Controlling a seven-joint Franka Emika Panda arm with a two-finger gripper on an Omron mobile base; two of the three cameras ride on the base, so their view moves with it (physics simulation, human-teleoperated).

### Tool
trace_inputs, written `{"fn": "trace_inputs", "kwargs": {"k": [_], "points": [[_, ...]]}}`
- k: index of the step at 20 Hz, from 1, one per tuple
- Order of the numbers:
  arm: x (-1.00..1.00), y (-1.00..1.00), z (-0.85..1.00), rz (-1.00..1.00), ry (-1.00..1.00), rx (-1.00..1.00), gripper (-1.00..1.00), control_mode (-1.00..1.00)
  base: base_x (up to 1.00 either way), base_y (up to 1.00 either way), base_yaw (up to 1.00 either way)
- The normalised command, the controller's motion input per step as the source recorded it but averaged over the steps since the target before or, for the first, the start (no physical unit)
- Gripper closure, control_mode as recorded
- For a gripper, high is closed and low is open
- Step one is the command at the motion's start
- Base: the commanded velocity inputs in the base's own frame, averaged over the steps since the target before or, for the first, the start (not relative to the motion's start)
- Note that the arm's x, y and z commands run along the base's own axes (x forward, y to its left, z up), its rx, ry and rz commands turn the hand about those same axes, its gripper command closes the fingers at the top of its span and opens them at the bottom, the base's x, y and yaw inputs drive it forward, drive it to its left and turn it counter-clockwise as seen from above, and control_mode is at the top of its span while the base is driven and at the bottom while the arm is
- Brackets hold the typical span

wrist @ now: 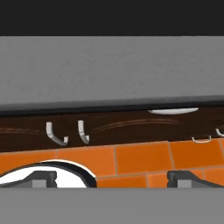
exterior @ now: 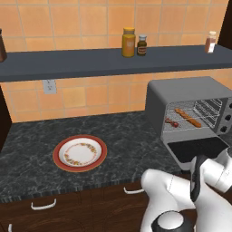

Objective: Pick up the kebab skewer and baguette bread, and place them inside the toaster oven. Close the toaster oven door and start by setting the timer.

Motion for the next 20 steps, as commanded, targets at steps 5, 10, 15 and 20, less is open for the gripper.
{"fn": "trace_inputs", "kwargs": {"k": [5, 10, 15, 20], "points": [[0.28, 0.0, -0.27, 0.0, 0.0, 0.0, -1.0, -1.0, 0.0, 0.0, 0.0], [0.34, 0.0, -0.26, 0.0, 0.0, 0.0, -1.0, -1.0, 0.0, 0.0, 0.0], [0.39, 0.04, -0.14, 0.0, 0.0, 0.0, -1.0, -1.0, 0.0, 0.0, 0.0], [0.18, 0.1, -0.08, 0.0, 0.0, 0.02, -1.0, -1.0, 0.0, 0.0, 0.0]]}}
